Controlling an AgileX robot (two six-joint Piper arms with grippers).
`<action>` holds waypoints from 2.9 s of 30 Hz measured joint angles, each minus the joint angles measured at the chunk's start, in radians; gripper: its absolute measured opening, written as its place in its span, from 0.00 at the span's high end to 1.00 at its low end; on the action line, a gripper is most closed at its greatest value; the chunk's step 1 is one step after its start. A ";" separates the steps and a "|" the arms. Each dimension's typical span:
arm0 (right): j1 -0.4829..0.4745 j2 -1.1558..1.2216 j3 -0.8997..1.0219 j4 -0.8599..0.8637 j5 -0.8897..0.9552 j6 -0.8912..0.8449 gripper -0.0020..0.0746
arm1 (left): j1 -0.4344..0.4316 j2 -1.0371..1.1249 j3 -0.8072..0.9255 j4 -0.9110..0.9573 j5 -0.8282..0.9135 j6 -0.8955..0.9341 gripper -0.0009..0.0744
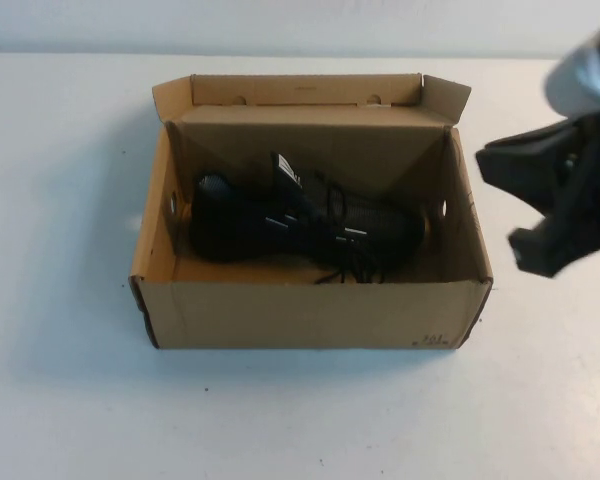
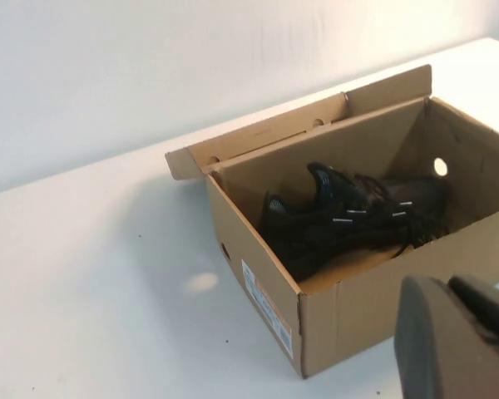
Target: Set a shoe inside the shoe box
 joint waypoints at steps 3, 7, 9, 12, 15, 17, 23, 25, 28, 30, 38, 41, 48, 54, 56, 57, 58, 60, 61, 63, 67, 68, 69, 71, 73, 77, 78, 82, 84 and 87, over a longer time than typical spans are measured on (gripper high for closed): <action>0.000 -0.132 0.122 -0.011 -0.098 0.005 0.99 | 0.000 -0.001 0.000 0.001 -0.010 -0.006 0.99; 0.000 -0.268 0.266 -0.034 -0.198 0.005 0.99 | 0.000 -0.003 0.020 0.002 -0.061 -0.007 0.99; 0.000 -0.336 0.337 -0.038 -0.233 0.005 0.99 | 0.000 -0.003 0.039 0.002 -0.082 -0.009 0.99; 0.000 -0.421 0.419 -0.041 -0.270 0.005 0.99 | 0.000 -0.003 0.070 0.002 -0.107 -0.013 0.99; 0.000 -0.483 0.479 -0.019 -0.276 0.005 0.99 | 0.000 -0.003 0.089 0.002 -0.114 -0.013 0.99; 0.000 -0.508 0.499 -0.001 -0.276 0.005 0.99 | 0.000 -0.003 0.094 0.002 -0.114 -0.013 0.99; 0.000 -0.533 0.508 0.017 -0.278 0.005 0.99 | 0.000 -0.003 0.100 0.002 -0.114 -0.013 0.99; 0.000 -0.533 0.508 0.019 -0.278 0.005 0.99 | 0.000 -0.003 0.100 0.002 -0.114 -0.013 0.99; 0.000 -0.533 0.508 0.019 -0.278 0.005 0.99 | 0.000 -0.003 0.100 0.002 -0.114 -0.013 0.99; 0.000 -0.533 0.508 0.021 -0.278 0.005 0.99 | 0.000 -0.003 0.100 0.002 -0.114 -0.013 0.99; 0.000 -0.533 0.508 0.021 -0.278 0.005 0.99 | 0.000 -0.003 0.100 0.002 -0.114 -0.013 0.99; 0.000 -0.533 0.508 0.023 -0.278 0.005 0.99 | 0.000 -0.003 0.116 -0.002 -0.123 -0.013 0.99; 0.000 -0.533 0.508 0.023 -0.278 0.005 0.99 | 0.008 -0.058 0.282 0.035 -0.231 -0.013 0.99; 0.000 -0.533 0.508 0.023 -0.278 0.005 0.99 | 0.127 -0.164 0.506 0.024 -0.575 -0.013 0.99; 0.000 -0.533 0.508 0.023 -0.278 0.005 0.99 | 0.174 -0.194 0.588 -0.005 -0.652 -0.025 0.99; 0.000 -0.533 0.508 0.025 -0.278 0.005 0.99 | 0.198 -0.211 0.628 -0.018 -0.669 -0.039 0.99; 0.000 -0.533 0.508 0.025 -0.278 0.005 0.99 | 0.221 -0.231 0.667 -0.026 -0.678 -0.059 0.99; 0.000 -0.533 0.508 0.025 -0.278 0.005 0.99 | 0.254 -0.280 0.737 -0.032 -0.683 -0.089 0.99; 0.000 -0.533 0.508 0.025 -0.278 0.005 0.99 | 0.266 -0.298 0.773 -0.034 -0.687 -0.101 0.99; 0.000 -0.533 0.508 0.025 -0.278 0.005 0.99 | 0.279 -0.311 0.829 -0.036 -0.689 -0.113 0.99; 0.000 -0.533 0.508 0.025 -0.278 0.005 0.99 | 0.283 -0.312 0.907 -0.037 -0.662 -0.120 0.99; 0.000 -0.533 0.508 0.025 -0.278 0.005 0.99 | 0.283 -0.312 0.919 -0.037 -0.655 -0.120 0.99; 0.000 -0.533 0.508 0.025 -0.278 0.005 0.99 | 0.283 -0.314 0.929 -0.037 -0.653 -0.122 0.99; 0.000 -0.533 0.508 0.025 -0.278 0.005 0.99 | 0.283 -0.314 0.950 -0.036 -0.644 -0.122 0.99; 0.000 -0.533 0.508 0.025 -0.278 0.005 0.99 | 0.283 -0.314 0.957 -0.033 -0.626 -0.122 0.99; 0.000 -0.533 0.508 0.025 -0.279 0.005 0.99 | 0.283 -0.314 0.959 -0.033 -0.588 -0.122 0.99; 0.000 -0.533 0.508 0.025 -0.280 0.005 0.99 | 0.283 -0.314 0.959 -0.033 -0.588 -0.122 0.99; 0.000 -0.533 0.508 0.027 -0.280 0.005 0.99 | 0.283 -0.314 0.959 -0.033 -0.588 -0.122 0.99; 0.000 -0.533 0.508 0.027 -0.280 0.005 0.99 | 0.283 -0.314 0.959 -0.033 -0.588 -0.122 0.99; 0.000 -0.533 0.508 0.029 -0.280 0.005 0.99 | 0.283 -0.314 0.959 -0.033 -0.588 -0.122 0.99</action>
